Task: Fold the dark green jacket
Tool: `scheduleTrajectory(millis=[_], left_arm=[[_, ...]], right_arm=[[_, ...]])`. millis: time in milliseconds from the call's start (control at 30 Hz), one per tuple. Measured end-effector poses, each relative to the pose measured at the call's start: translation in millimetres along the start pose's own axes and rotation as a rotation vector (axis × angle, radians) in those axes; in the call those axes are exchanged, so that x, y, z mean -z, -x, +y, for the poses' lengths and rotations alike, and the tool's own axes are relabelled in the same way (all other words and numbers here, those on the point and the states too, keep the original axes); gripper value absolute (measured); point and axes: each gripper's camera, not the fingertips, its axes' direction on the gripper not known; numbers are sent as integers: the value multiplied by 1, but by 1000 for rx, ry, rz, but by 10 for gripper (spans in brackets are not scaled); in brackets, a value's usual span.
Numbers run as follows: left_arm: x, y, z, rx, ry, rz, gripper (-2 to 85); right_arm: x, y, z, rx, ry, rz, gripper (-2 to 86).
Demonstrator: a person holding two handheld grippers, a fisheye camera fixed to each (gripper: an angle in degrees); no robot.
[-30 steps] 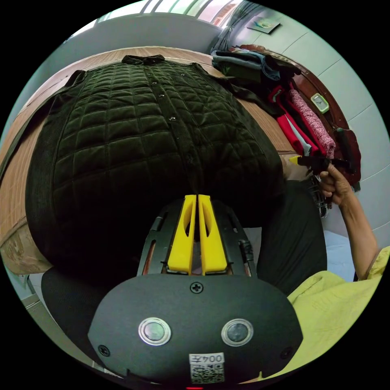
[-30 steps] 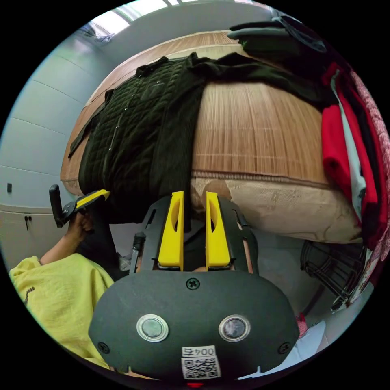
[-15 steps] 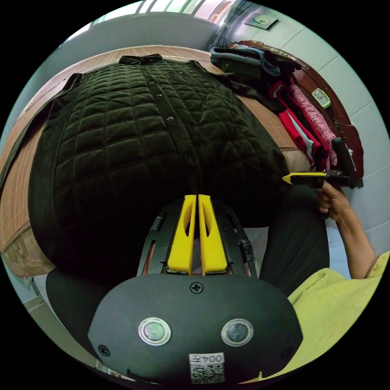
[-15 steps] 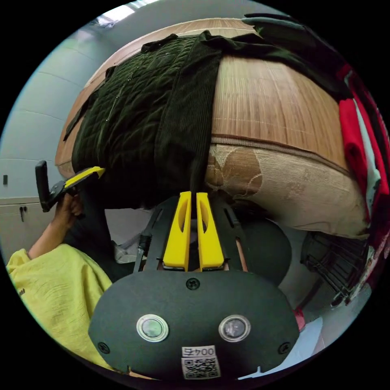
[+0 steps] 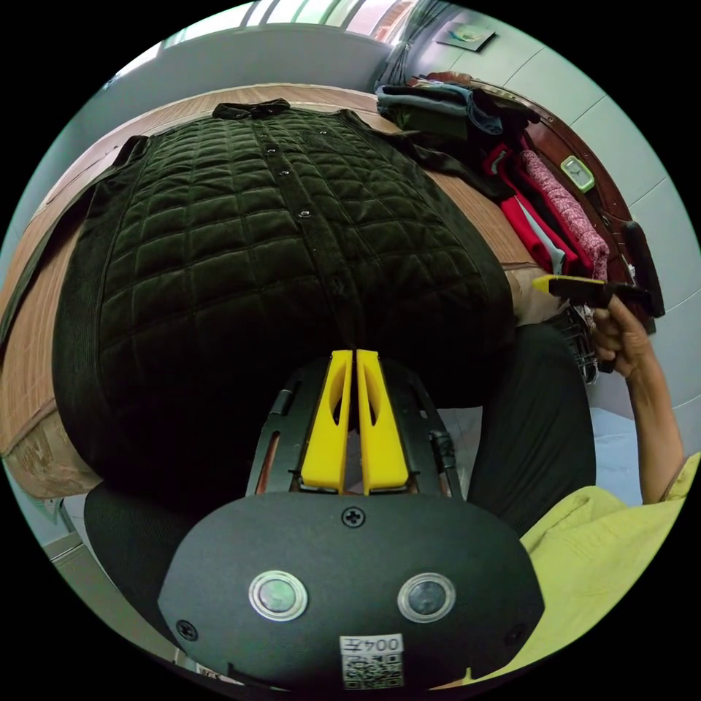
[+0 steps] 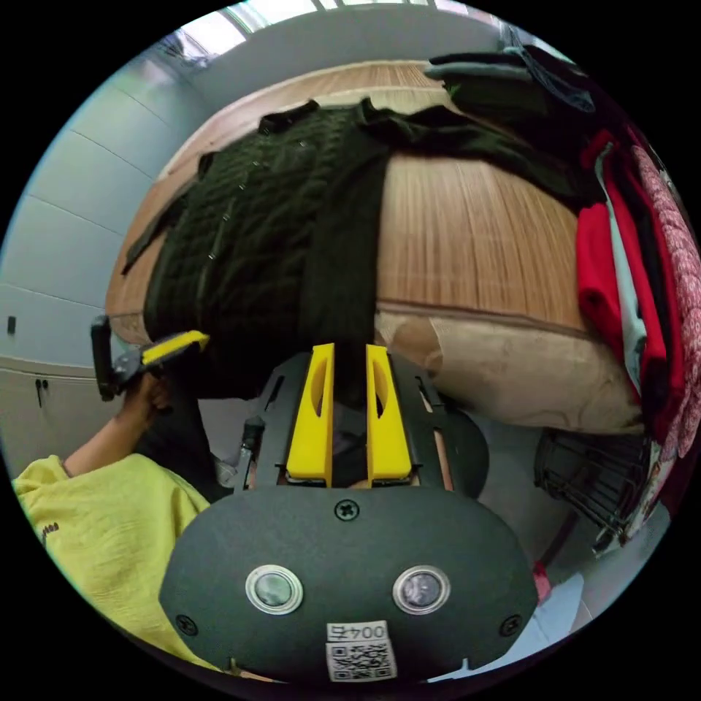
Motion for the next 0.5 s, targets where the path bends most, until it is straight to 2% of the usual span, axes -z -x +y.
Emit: scheduleTrajectory(millis=[167,300,400,500], left_arm=[[-1,7,-3,8,9,23,8],[-2,11,-6,19,8,28,9],[-2,15,-6,18,3,31,10],[-2,19,-9,17,11,33,10]], right_arm=[[-32,43,-41,102,-3,11,55],[-61,48,-48,142,52,119,22],[-60,41,-49,110,42,47,1],[-59,46,-52,120,53,61,-4]])
